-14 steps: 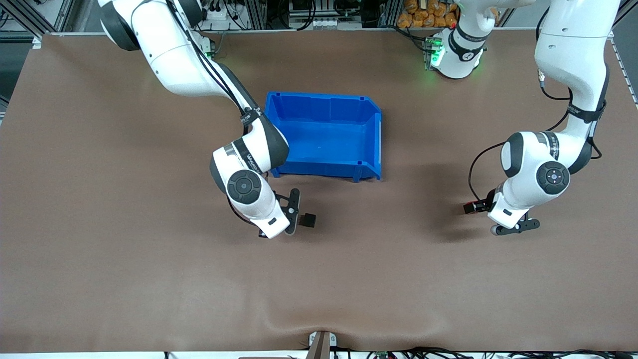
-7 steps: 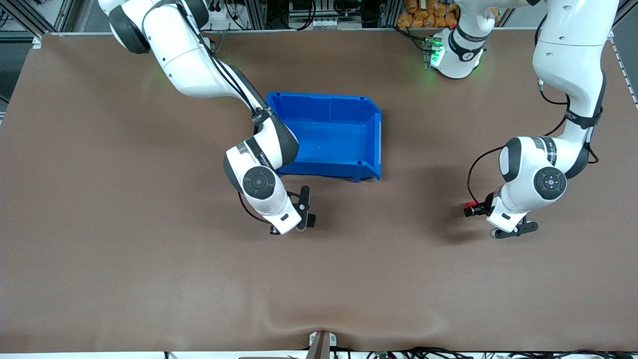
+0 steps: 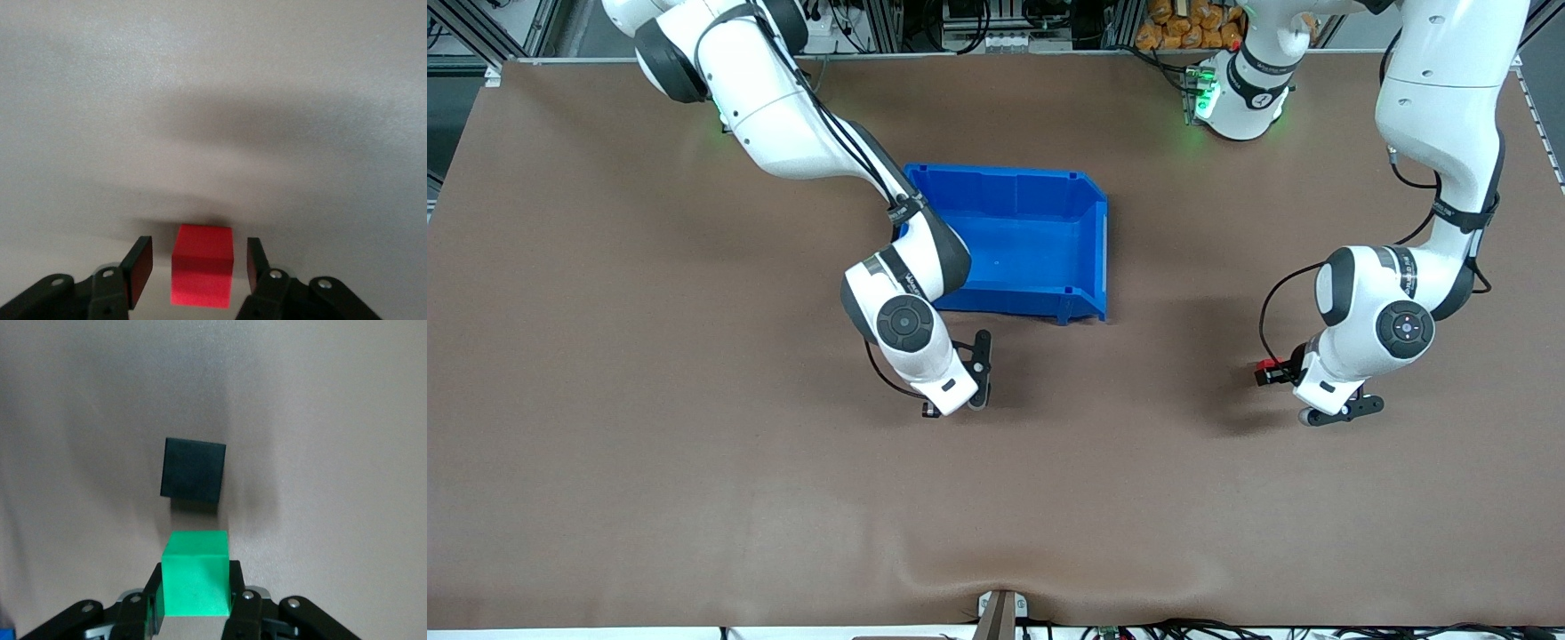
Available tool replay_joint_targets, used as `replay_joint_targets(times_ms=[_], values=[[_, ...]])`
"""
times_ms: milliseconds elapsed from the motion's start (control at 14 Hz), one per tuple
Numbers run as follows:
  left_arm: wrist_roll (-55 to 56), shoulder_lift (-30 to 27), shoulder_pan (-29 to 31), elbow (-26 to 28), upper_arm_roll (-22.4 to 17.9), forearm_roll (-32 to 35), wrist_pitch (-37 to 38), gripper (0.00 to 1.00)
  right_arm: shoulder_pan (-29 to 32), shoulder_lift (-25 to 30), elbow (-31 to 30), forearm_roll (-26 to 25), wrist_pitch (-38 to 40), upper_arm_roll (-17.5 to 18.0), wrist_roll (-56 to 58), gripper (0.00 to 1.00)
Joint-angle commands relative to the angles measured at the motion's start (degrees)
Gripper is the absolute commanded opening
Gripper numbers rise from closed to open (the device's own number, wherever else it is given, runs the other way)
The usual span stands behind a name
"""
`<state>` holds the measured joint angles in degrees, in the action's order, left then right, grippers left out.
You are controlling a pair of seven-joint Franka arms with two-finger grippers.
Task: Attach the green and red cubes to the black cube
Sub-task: 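Set the green cube against the black cube while the left gripper grasps red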
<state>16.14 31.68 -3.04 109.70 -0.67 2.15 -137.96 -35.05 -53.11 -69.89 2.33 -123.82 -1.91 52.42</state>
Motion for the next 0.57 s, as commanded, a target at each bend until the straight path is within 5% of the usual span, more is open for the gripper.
replay_joint_targets(times_ms=[0, 287, 501], values=[[0.7, 0.5, 0.1, -0.7, 0.1, 0.3, 0.2, 0.57, -0.7, -1.9, 2.3, -0.2, -1.0, -0.7, -1.1, 0.04], [1.6, 0.4, 0.0, -0.9, 0.1, 0.3, 0.3, 0.18, -1.5, -2.3, 2.4, -0.2, -1.9, -0.7, -1.4, 0.04], [1.5, 0.4, 0.1, -1.0, 0.1, 0.3, 0.3, 0.03, -1.6, -2.6, 2.4, -0.2, -2.1, -0.7, -1.6, 0.04]])
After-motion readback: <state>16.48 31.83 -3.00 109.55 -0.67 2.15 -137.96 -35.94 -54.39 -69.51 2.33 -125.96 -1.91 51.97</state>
